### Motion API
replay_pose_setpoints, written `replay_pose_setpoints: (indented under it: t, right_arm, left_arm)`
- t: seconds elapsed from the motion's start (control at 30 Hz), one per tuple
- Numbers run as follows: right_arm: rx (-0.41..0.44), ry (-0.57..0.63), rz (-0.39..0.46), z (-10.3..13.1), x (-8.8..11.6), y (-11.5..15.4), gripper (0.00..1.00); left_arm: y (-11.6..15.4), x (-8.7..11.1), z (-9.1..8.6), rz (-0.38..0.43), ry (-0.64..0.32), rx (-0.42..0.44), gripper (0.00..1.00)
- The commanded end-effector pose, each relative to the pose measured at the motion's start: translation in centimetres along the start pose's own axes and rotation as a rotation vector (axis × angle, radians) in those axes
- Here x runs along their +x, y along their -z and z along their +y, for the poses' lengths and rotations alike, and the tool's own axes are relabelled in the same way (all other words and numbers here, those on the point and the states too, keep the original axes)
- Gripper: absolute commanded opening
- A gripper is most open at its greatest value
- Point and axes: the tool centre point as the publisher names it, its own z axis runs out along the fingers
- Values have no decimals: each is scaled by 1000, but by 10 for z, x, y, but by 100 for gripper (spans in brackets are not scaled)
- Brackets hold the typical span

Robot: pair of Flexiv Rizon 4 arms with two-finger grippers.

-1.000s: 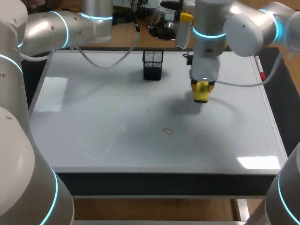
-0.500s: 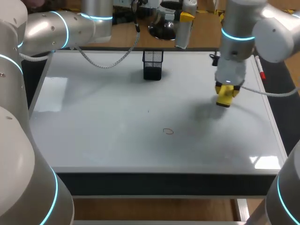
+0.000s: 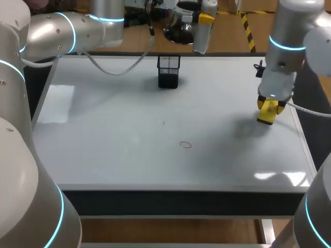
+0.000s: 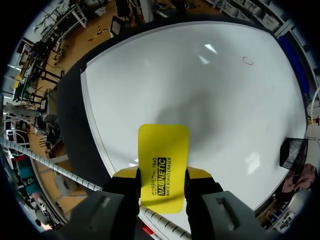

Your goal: Pick up the inspection probe, press it on each red-marked spot on the whiteboard one by one, put down the probe, pick up the eraser, and wipe off all the red marks.

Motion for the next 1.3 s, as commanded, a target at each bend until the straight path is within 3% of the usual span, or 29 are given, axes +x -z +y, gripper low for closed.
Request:
replay_pose_setpoints:
  t: [0.03, 0.87, 1.07, 1.3]
  right_arm:
    - [3, 5, -21, 0, 6, 1, 0]
    - [3, 10, -28, 0, 6, 2, 0]
    - [3, 10, -28, 0, 6, 2, 0]
    - [3, 10, -28, 0, 6, 2, 0]
  left_arm:
    - [0, -1, -1, 4, 0, 1, 0]
    - [0, -1, -1, 4, 0, 1, 0]
    - [-11, 25, -6, 32, -38, -45, 0]
    - [-27, 65, -19, 58, -88, -42, 0]
